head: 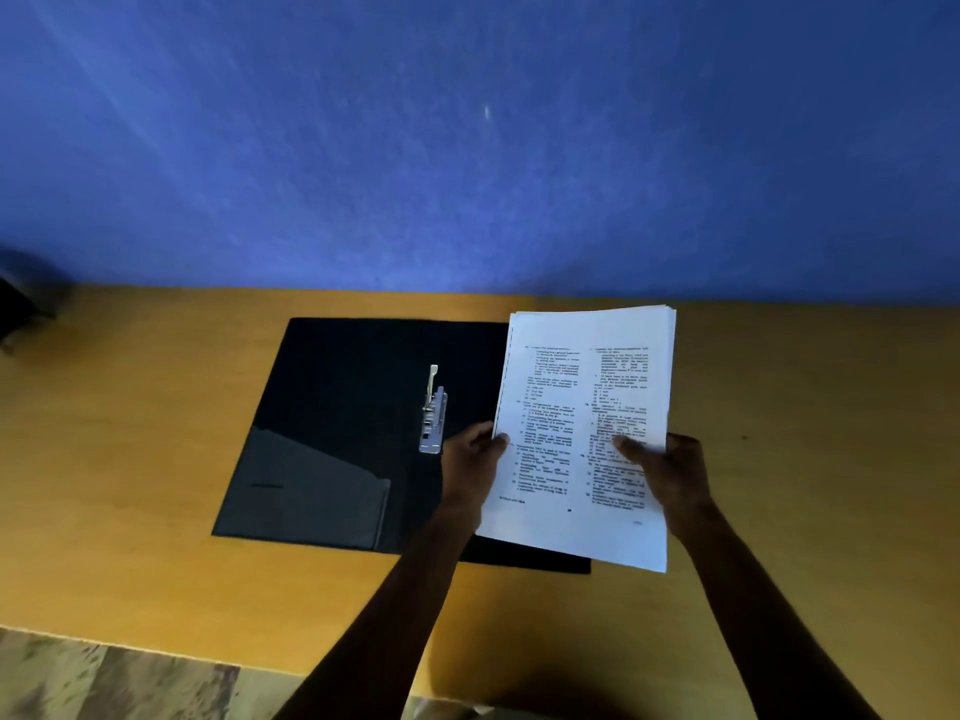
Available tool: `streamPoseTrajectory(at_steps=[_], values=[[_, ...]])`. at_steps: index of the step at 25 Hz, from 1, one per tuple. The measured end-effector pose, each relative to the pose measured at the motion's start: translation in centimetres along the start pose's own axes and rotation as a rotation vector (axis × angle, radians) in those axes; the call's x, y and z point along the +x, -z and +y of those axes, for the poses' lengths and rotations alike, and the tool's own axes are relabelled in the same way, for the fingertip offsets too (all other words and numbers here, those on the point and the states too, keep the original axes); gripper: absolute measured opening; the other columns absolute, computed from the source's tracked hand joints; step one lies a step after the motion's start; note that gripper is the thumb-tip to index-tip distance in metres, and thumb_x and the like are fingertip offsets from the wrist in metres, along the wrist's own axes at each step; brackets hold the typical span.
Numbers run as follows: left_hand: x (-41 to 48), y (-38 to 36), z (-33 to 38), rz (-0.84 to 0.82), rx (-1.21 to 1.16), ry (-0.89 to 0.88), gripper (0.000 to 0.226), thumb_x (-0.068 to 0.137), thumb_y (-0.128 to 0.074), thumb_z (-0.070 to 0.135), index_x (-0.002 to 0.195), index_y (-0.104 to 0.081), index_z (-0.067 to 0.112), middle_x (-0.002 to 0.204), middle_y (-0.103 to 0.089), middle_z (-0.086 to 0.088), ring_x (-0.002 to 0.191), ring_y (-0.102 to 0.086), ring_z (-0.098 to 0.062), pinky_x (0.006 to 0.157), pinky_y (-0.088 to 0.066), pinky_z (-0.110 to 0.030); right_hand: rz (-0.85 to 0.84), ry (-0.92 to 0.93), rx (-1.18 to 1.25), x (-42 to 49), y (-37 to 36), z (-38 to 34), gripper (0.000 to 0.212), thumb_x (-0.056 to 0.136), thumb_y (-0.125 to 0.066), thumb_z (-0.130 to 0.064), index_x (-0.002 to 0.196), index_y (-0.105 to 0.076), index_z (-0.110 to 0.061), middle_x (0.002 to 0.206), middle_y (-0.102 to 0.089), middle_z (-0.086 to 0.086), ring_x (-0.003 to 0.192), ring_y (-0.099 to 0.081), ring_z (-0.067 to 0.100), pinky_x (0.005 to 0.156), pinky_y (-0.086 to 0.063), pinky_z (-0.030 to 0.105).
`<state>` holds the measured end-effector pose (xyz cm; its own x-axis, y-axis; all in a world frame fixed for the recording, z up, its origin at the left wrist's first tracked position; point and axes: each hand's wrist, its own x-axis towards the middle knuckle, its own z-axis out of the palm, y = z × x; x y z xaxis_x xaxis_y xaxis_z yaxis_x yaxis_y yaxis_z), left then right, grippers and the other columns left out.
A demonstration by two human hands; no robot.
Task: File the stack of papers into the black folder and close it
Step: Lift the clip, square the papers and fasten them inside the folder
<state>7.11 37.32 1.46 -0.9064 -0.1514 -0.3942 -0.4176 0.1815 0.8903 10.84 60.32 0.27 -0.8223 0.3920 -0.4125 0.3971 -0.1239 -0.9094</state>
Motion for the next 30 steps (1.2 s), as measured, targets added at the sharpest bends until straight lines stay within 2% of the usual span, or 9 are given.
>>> streamPoseTrajectory(at_steps=[3,5,9,12,18,21,25,28,30], values=[[-0.6,2.6,-2.2,0.137,0.112,-0.022,0.022,0.086,-0.068,0.003,0.106,-0.074,0.005,0.088,-0.072,-0.002,0.08,-0.064,-0.009,0.069,-0.048,-0.016,0.007,-0.001,-0.044,-0.3,-3.0,1.6,0.013,0.075,-0.082,-0.008,0.083,-0.078,-0.018,0.079,-0.078,0.001,0.069,-0.074,0.018,0.066,-0.058,0.03],[-0.6,3.9,-3.0,0.178,0.183,-0.066,0.011,0.086,-0.068,0.006,0.08,-0.076,0.012,0.067,-0.064,-0.002,0.065,-0.055,-0.008,0.065,-0.041,-0.021,0.002,0.005,-0.079,-0.6,-4.9,2.3,0.018,0.076,-0.081,-0.008,0.093,-0.078,-0.008,0.087,-0.077,0.009,0.07,-0.072,0.017,0.068,-0.057,0.03],[-0.1,5.7,-3.9,0.192,0.346,-0.094,0.044,0.088,-0.062,0.007,0.048,-0.046,0.016,0.046,-0.042,-0.002,0.052,-0.038,-0.012,0.058,-0.03,-0.025,0.007,0.018,-0.122,-0.7,-7.1,2.9,0.026,0.078,-0.079,-0.004,0.104,-0.074,0.001,0.092,-0.074,0.01,0.066,-0.069,0.008,0.057,-0.055,0.02],[0.1,6.6,-4.1,0.187,0.453,-0.127,0.046,0.088,-0.057,0.005,0.051,-0.032,0.014,0.046,-0.03,0.002,0.054,-0.032,-0.015,0.056,-0.026,-0.026,0.019,0.013,-0.14,-0.6,-8.0,3.2,0.025,0.079,-0.078,-0.003,0.103,-0.074,0.002,0.09,-0.073,0.01,0.055,-0.067,-0.002,0.048,-0.052,0.013],[0.3,7.4,-4.0,0.175,0.485,-0.138,0.049,0.089,-0.054,0.004,0.049,-0.028,0.014,0.046,-0.028,0.004,0.058,-0.03,-0.018,0.057,-0.027,-0.026,0.02,0.002,-0.164,-0.2,-8.8,3.0,0.027,0.078,-0.079,-0.005,0.104,-0.074,-0.001,0.092,-0.075,0.009,0.068,-0.068,0.01,0.063,-0.053,0.021],[0.4,7.5,-3.8,0.156,0.466,-0.154,0.053,0.089,-0.056,0.004,0.048,-0.026,0.017,0.045,-0.026,0.005,0.058,-0.028,-0.017,0.058,-0.026,-0.026,0.018,0.006,-0.178,-0.2,-8.8,3.0,0.026,0.078,-0.079,-0.006,0.104,-0.075,-0.003,0.091,-0.075,0.007,0.063,-0.07,0.004,0.057,-0.054,0.02],[0.6,7.7,-3.8,0.149,0.403,-0.141,0.043,0.089,-0.058,0.004,0.051,-0.039,0.011,0.045,-0.033,0.002,0.051,-0.03,-0.015,0.057,-0.027,-0.025,0.019,0.024,-0.174,-0.2,-8.8,3.0,0.027,0.079,-0.079,-0.007,0.105,-0.075,-0.003,0.092,-0.075,0.006,0.067,-0.071,0.005,0.06,-0.055,0.021],[0.6,7.6,-3.9,0.14,0.335,-0.109,0.03,0.089,-0.06,0.006,0.06,-0.057,-0.002,0.055,-0.052,-0.022,0.056,-0.038,-0.015,0.059,-0.031,-0.024,0.025,0.036,-0.169,-0.4,-8.8,3.2,0.026,0.08,-0.078,-0.007,0.104,-0.075,-0.003,0.09,-0.075,0.006,0.064,-0.07,0.0,0.055,-0.054,0.018],[0.6,7.6,-4.0,0.143,0.324,-0.093,0.029,0.09,-0.06,0.007,0.061,-0.058,0.001,0.059,-0.056,-0.024,0.059,-0.04,-0.015,0.061,-0.033,-0.024,0.027,0.044,-0.17,-0.4,-8.8,3.3,0.025,0.08,-0.078,-0.008,0.104,-0.075,-0.003,0.086,-0.074,0.004,0.062,-0.069,-0.003,0.051,-0.053,0.014]])
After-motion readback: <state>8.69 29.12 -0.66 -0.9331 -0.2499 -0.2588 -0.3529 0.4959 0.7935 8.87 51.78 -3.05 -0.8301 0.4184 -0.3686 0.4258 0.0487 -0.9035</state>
